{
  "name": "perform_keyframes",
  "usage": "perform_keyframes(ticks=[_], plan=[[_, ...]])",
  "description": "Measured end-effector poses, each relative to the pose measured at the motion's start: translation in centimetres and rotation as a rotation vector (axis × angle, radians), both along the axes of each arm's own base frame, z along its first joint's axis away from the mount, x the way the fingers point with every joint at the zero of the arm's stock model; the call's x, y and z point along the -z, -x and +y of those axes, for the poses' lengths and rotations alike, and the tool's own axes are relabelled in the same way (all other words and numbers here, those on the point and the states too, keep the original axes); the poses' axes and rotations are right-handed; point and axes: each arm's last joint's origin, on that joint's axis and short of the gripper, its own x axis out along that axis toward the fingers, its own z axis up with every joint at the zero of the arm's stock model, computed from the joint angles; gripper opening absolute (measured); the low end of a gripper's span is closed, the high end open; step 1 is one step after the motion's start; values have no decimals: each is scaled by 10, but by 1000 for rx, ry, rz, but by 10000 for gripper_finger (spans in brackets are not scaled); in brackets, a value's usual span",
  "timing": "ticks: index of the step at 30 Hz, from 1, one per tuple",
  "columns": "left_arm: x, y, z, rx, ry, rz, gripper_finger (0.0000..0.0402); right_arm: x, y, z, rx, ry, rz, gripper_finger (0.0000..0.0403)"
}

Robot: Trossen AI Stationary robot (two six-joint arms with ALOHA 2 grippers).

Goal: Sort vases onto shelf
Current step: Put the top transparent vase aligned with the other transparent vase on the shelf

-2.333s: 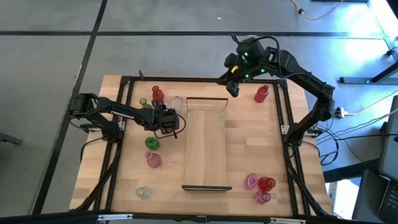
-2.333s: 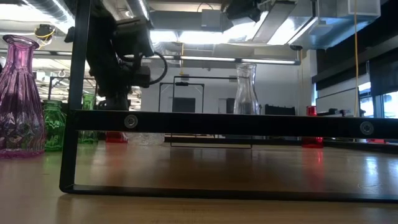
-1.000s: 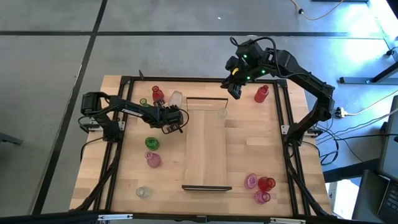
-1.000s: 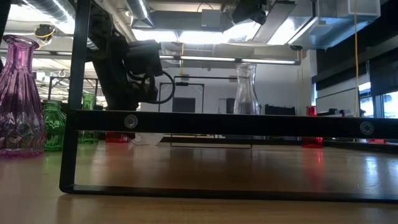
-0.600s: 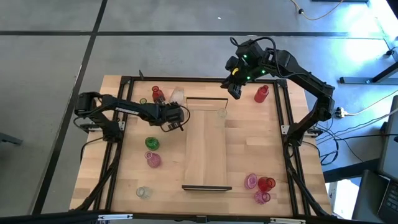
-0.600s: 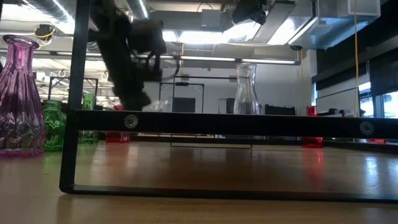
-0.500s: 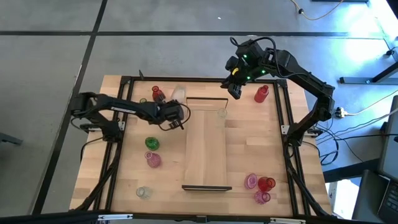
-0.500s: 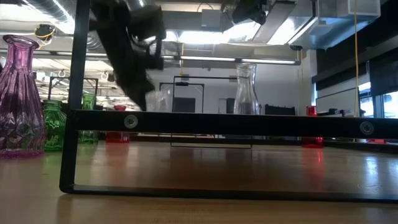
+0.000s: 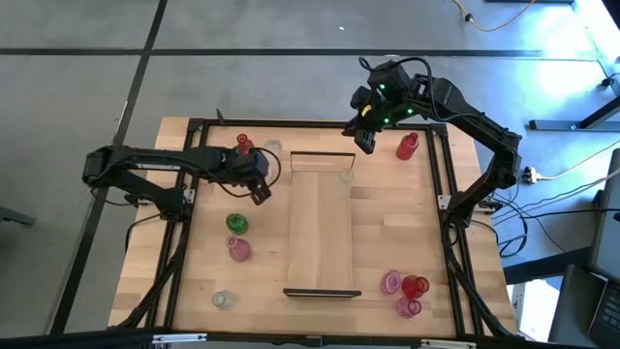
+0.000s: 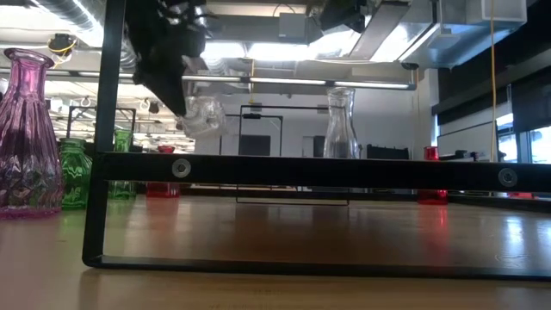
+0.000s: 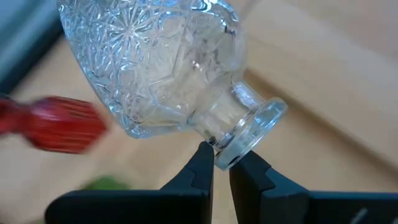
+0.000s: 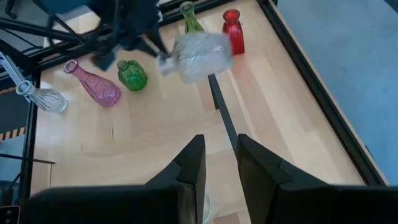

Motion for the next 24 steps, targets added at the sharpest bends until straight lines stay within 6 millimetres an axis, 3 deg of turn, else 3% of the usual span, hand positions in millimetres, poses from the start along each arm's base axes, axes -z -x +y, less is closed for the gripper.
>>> perform_keyframes(ticks=[10,18,24], plan=[[-26,10,-6,-26,449,-289,22,-1,-1,0,-22,16,-17,76],[-47,4,2,31,1008,-479,22,-1,-1,1,-61,-14,-32,76],[-53,-5,17,19,1248,-522,22,-1,-1,2,-68,-20,-34,76]])
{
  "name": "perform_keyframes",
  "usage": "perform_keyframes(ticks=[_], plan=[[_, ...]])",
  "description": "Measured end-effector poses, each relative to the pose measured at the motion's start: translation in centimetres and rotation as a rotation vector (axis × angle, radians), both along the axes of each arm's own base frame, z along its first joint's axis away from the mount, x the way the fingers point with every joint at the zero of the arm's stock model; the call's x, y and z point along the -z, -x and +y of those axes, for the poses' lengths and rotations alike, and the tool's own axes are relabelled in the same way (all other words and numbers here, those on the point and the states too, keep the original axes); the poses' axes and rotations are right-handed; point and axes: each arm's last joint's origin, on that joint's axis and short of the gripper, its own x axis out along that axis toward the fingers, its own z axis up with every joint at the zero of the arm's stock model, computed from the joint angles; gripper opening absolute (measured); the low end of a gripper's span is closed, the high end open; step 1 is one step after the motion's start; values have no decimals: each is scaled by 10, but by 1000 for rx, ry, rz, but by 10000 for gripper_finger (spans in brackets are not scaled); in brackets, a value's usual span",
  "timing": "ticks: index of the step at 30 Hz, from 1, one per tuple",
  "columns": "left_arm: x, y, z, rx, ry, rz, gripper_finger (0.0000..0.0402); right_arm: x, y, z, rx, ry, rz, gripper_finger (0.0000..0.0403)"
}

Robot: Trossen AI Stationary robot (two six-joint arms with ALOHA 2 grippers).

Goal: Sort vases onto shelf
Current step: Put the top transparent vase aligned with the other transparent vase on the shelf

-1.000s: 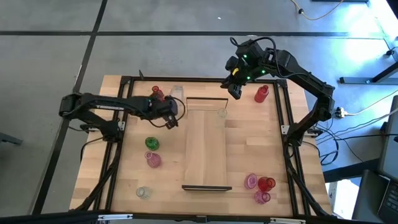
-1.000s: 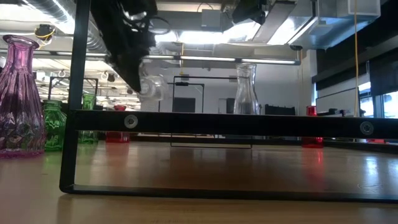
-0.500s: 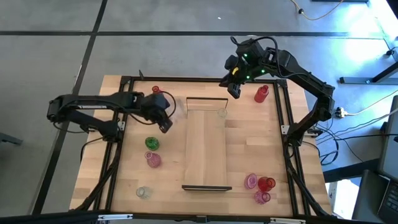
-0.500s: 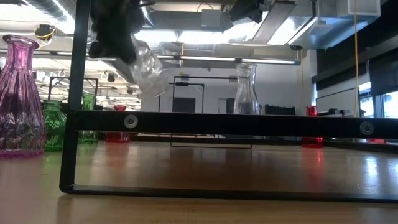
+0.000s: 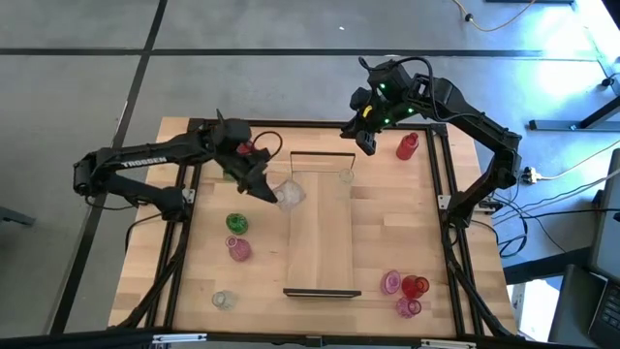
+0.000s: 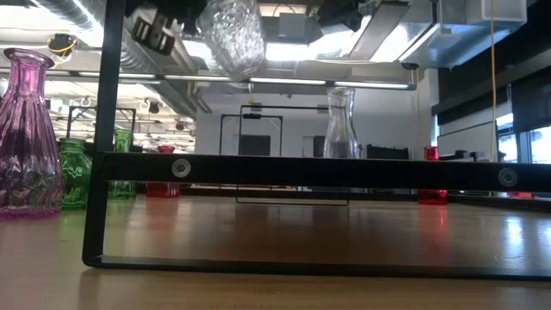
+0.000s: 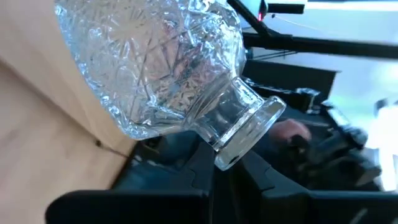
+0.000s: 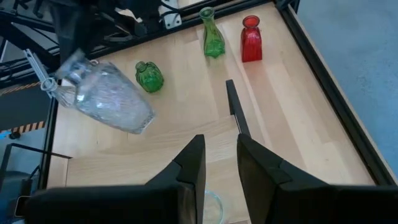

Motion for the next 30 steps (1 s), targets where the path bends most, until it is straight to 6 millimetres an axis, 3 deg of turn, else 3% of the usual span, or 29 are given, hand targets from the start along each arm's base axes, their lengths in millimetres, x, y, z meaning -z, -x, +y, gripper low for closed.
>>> perform_keyframes(ticks=[8,14,25,30], plan=[[43,-31,13,143,274,187,21,0,0,0,-5,-5,-1,76],[69,-50,35,87,339,237,21,0,0,1,-16,-14,-4,76],[102,-59,59,-7,384,318,33,0,0,1,-33,-1,-3,76],[105,-58,67,-33,385,316,31,1,1,1,-36,-2,5,76]])
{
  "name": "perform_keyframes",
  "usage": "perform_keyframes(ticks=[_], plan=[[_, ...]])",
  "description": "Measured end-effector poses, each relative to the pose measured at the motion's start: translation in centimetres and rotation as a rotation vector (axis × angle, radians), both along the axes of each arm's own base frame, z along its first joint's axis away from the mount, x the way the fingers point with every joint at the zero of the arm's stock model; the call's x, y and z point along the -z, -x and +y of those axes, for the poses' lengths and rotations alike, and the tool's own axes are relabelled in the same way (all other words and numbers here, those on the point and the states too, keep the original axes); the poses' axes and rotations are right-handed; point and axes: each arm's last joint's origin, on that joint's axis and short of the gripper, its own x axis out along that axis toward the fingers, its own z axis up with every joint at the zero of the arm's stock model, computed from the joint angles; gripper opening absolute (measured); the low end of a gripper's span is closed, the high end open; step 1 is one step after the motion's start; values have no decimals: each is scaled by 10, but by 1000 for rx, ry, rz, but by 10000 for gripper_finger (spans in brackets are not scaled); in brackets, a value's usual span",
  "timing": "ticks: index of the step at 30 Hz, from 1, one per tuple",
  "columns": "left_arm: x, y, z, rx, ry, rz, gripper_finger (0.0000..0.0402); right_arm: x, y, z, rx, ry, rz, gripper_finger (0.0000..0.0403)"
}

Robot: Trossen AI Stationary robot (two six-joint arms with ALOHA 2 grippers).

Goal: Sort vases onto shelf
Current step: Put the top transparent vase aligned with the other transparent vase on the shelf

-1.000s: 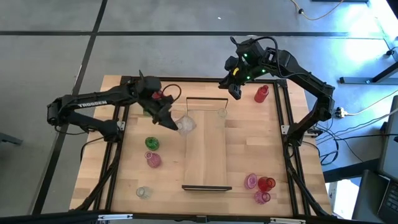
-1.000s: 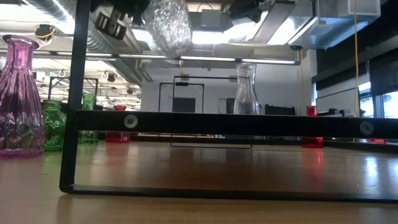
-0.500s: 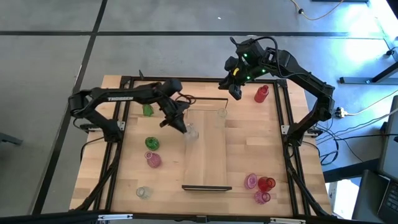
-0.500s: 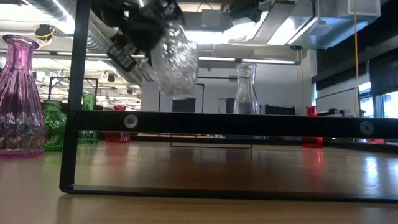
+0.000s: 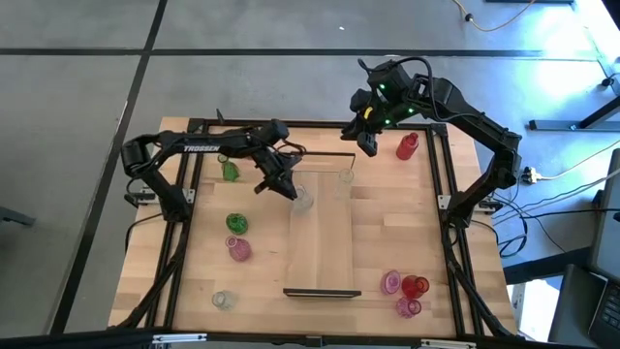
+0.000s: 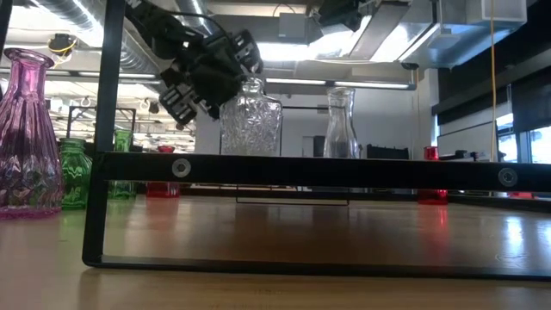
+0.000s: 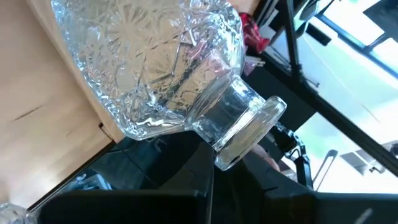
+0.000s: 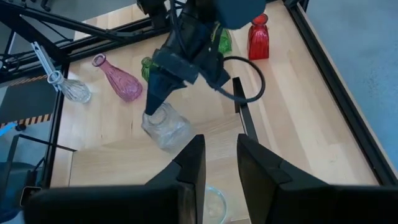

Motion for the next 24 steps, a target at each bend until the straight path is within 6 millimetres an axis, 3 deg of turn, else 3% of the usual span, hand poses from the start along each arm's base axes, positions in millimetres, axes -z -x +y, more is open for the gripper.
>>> perform_keyframes(ticks=[13,24], plan=[[-1,-1,5,-22,-30,-25,65,1,1,0,-15,9,13,76],[-6,-4,7,-28,-69,-91,70,2,1,1,-15,7,18,76]])
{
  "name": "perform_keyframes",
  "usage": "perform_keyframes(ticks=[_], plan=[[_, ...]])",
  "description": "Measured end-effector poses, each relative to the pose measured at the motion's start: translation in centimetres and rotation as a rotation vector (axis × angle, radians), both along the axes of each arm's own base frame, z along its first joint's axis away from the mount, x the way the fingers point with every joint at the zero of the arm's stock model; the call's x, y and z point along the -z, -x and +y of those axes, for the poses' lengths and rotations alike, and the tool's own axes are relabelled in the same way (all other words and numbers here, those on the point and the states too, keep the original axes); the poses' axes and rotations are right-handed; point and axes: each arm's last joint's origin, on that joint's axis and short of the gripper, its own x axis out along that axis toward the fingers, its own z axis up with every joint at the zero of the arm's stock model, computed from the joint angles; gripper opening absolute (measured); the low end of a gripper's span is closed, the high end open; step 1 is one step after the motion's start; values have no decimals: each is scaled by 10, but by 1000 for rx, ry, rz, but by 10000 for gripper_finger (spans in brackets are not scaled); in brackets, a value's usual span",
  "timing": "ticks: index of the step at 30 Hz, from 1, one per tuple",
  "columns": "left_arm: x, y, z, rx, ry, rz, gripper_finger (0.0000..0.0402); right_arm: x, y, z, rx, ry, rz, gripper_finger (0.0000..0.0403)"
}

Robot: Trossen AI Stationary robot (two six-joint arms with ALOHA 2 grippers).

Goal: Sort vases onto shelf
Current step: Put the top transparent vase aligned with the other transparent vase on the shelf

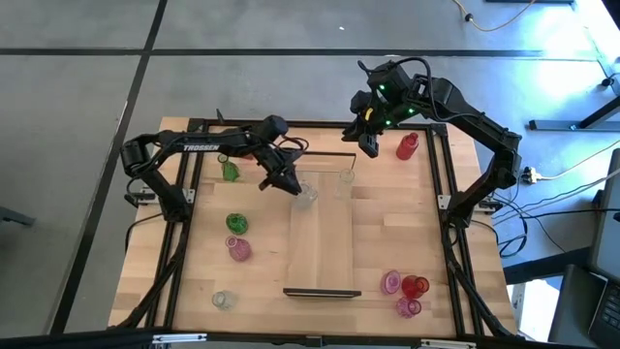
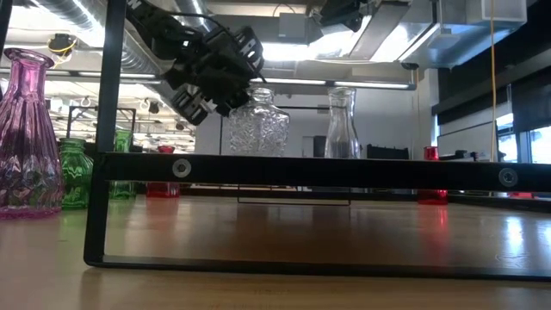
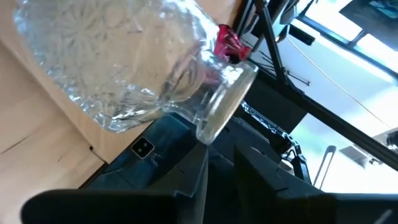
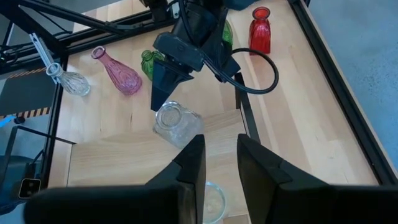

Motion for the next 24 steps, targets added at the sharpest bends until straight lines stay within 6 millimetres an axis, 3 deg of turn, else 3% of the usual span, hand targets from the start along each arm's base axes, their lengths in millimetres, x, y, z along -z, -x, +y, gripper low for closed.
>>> perform_keyframes(ticks=[12,18,24], plan=[[-6,2,2,-13,-14,-21,70,1,1,0,-1,-4,8,76],[-26,12,-3,-35,-53,-53,70,1,1,1,-1,-8,18,76],[-47,23,-34,2,-279,-103,70,1,1,0,-1,-7,18,76]])
